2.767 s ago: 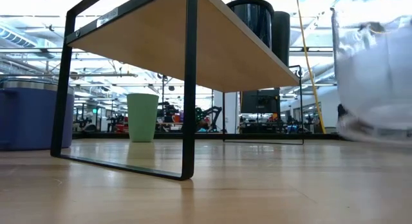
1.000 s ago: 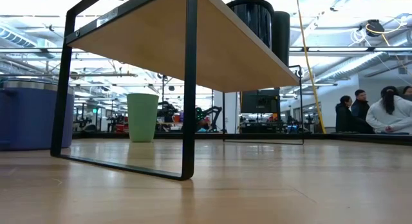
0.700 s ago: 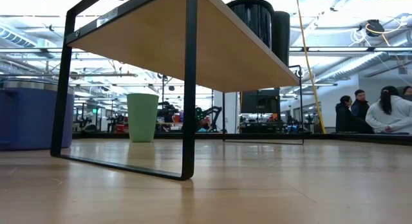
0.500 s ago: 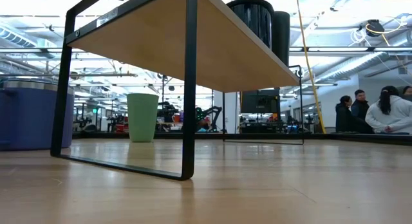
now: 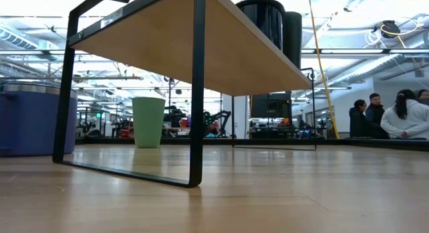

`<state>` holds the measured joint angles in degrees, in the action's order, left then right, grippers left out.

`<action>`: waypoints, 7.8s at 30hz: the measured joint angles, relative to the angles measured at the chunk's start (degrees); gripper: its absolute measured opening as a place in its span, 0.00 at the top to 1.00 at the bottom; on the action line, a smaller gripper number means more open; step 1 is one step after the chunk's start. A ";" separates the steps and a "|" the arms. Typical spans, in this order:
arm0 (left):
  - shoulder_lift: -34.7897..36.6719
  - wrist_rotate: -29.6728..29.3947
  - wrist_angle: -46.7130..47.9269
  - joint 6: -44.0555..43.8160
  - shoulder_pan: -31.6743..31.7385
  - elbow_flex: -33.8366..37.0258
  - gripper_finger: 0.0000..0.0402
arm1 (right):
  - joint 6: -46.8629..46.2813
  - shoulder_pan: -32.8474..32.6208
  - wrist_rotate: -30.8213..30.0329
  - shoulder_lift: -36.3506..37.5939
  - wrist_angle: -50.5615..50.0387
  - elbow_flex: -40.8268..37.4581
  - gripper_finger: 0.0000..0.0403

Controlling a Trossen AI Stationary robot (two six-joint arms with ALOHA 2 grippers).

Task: Stack small to large cups/mugs on shelf
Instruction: Put the transparent cup on the shelf, then put the light blue cup on the shelf aligned with the transparent cup

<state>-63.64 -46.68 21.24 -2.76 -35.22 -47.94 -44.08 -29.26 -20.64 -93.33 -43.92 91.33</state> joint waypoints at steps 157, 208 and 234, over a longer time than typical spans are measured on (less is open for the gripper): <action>-8.31 16.81 22.24 -26.53 -16.57 -15.81 0.71 | 7.55 -16.61 -25.89 1.85 63.17 -48.22 0.68; -38.42 37.62 41.61 -22.59 -20.89 -31.36 0.67 | 10.49 -16.55 -28.86 1.81 63.38 -48.19 0.68; -38.40 39.17 38.32 -18.76 -20.42 -28.65 0.98 | 11.17 -16.59 -28.83 1.81 63.38 -48.15 0.68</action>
<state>-102.04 -7.50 59.56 -21.53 -55.64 -76.60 -32.91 -45.84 -49.47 -91.53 19.46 43.18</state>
